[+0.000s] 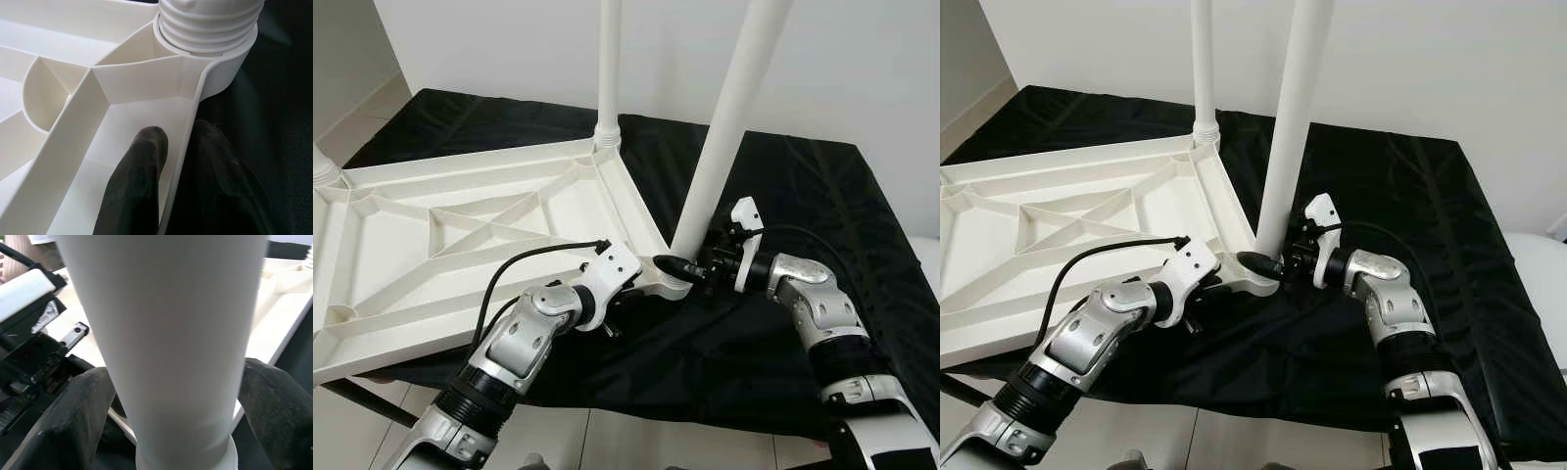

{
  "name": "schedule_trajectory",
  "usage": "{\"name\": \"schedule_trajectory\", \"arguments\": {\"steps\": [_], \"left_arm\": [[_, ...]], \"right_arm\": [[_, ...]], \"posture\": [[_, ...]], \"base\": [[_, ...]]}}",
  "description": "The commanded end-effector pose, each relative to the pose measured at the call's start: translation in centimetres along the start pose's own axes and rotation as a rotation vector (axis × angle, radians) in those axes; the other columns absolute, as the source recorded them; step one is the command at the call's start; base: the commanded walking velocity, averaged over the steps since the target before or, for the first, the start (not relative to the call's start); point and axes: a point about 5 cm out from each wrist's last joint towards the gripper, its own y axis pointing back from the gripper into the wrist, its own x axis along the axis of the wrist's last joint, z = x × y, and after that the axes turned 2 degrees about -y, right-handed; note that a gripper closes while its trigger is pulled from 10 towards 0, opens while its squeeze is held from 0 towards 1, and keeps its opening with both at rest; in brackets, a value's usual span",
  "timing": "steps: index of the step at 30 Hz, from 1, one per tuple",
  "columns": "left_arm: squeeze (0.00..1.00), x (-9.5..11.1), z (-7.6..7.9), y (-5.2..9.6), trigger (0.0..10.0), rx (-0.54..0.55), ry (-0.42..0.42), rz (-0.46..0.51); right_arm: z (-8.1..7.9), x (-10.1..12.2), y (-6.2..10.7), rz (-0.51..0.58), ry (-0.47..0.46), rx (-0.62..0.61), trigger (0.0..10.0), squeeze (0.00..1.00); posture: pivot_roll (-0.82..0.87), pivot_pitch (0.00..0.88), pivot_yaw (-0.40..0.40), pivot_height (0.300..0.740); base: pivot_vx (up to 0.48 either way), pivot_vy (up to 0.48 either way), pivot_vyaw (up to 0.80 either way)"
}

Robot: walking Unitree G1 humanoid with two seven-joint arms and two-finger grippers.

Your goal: Building children table

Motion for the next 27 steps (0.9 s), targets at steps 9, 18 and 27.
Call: {"name": "schedule_trajectory", "arguments": {"steps": [9,18,27], "left_arm": [[0.0,0.0,0.4,-0.2,10.0,-0.052,-0.017,0.001],[0.0,0.0,0.4,-0.2,10.0,-0.053,-0.019,0.002],[0.0,0.0,0.4,-0.1,10.0,-0.044,-0.011,0.004]], "right_arm": [[0.4,0.0,0.4,0.009,0.012,0.057,8.6,0.0],[0.7,0.2,0.4,0.029,0.013,0.084,0.0,0.0],[-0.3,0.3,-0.1,0.09,-0.014,0.082,0.0,0.0]], "posture": [[0.02,0.0,-0.02,0.74],[0.02,0.0,-0.022,0.74],[0.02,0.0,-0.029,0.74]], "base": [[0.0,0.0,0.0],[0.0,0.0,0.0],[0.0,0.0,0.0]]}}
